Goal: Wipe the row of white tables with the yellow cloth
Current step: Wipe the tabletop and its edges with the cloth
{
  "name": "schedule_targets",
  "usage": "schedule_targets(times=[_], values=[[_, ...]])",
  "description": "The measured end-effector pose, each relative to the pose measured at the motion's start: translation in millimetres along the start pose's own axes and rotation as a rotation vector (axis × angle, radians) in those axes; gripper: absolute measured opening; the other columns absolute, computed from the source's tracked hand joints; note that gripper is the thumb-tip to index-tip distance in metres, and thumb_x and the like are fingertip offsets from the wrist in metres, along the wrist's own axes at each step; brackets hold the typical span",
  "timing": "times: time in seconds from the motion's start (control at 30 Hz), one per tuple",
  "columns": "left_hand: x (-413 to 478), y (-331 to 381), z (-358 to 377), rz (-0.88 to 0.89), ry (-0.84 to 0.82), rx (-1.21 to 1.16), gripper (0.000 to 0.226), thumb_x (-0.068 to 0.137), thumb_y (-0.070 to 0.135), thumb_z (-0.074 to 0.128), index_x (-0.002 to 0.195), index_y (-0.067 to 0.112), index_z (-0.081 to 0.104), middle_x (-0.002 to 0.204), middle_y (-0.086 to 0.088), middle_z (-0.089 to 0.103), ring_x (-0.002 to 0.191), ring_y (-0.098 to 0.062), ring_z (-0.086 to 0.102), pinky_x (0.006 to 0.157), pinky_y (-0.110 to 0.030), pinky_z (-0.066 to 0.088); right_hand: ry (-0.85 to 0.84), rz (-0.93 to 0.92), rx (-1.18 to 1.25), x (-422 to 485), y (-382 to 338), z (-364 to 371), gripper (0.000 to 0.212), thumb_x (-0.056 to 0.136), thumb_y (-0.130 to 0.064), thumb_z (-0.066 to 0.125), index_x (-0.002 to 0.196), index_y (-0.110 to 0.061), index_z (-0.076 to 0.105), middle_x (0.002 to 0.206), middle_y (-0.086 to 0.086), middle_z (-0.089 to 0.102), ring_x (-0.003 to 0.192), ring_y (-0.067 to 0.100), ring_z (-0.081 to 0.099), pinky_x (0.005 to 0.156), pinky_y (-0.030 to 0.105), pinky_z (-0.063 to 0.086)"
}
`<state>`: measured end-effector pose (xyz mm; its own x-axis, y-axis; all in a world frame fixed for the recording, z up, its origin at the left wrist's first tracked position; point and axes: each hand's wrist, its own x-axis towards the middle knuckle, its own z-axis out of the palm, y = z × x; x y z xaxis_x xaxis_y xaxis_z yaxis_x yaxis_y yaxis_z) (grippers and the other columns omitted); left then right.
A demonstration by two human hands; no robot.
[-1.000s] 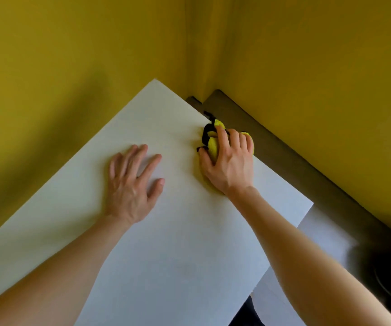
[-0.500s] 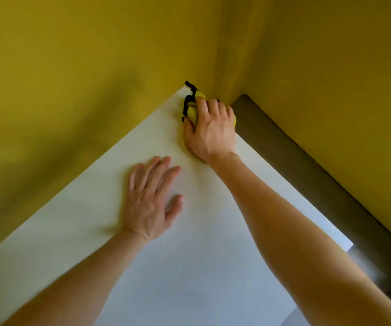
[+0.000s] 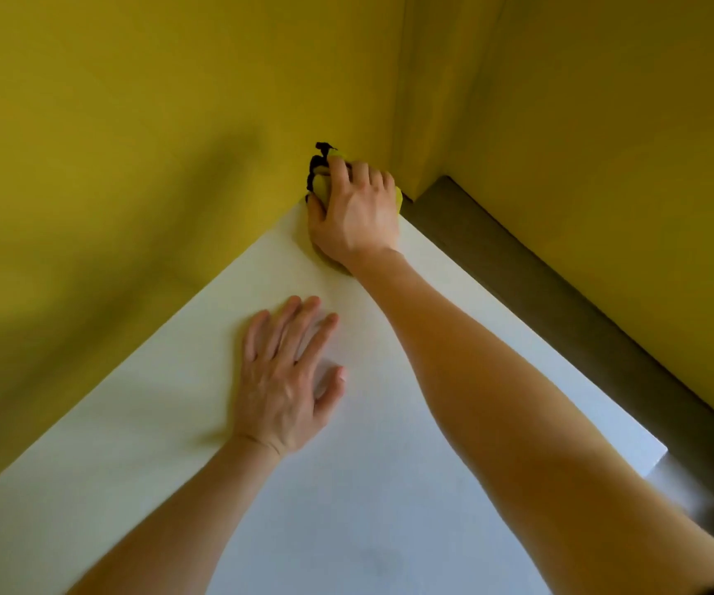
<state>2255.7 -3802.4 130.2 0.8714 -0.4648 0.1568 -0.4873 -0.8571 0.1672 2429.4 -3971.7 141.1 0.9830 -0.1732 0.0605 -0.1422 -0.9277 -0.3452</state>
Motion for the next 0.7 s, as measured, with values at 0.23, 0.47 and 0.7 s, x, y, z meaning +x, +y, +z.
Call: schedule_targets(times=[0.23, 0.47, 0.7], values=[[-0.6, 1.9, -0.2, 0.002, 0.026, -0.027, 0.062, 0.102, 0.046, 0.059, 0.156, 0.017, 0.059, 0.172, -0.010, 0.043, 0.160, -0.034, 0.039, 0.125, -0.065, 0.030, 0.038, 0.105, 0.023, -193.9, 143.6, -81.7, 0.060, 0.099, -0.048, 0.065, 0.147, -0.012, 0.058, 0.125, 0.010, 0.064, 0.114, 0.036, 0.059, 0.114, 0.049, 0.040], [1.6, 2.9, -1.0, -0.003, 0.030, -0.026, 0.061, 0.104, 0.049, 0.056, 0.156, 0.018, 0.059, 0.171, -0.010, 0.043, 0.160, -0.034, 0.039, 0.124, -0.065, 0.031, 0.018, 0.050, 0.019, -89.4, 75.9, -37.8, 0.059, 0.094, -0.051, 0.064, 0.141, -0.014, 0.061, 0.120, 0.011, 0.070, 0.111, 0.038, 0.065, 0.106, 0.046, 0.043], [2.5, 1.6, -1.2, 0.007, 0.026, 0.007, 0.062, 0.104, 0.051, 0.052, 0.158, 0.019, 0.057, 0.172, -0.008, 0.043, 0.160, -0.032, 0.039, 0.123, -0.065, 0.031, -0.062, -0.048, 0.087, -22.0, 39.0, -20.6, 0.061, 0.097, -0.053, 0.060, 0.147, -0.019, 0.057, 0.122, 0.010, 0.069, 0.116, 0.036, 0.065, 0.102, 0.045, 0.047]])
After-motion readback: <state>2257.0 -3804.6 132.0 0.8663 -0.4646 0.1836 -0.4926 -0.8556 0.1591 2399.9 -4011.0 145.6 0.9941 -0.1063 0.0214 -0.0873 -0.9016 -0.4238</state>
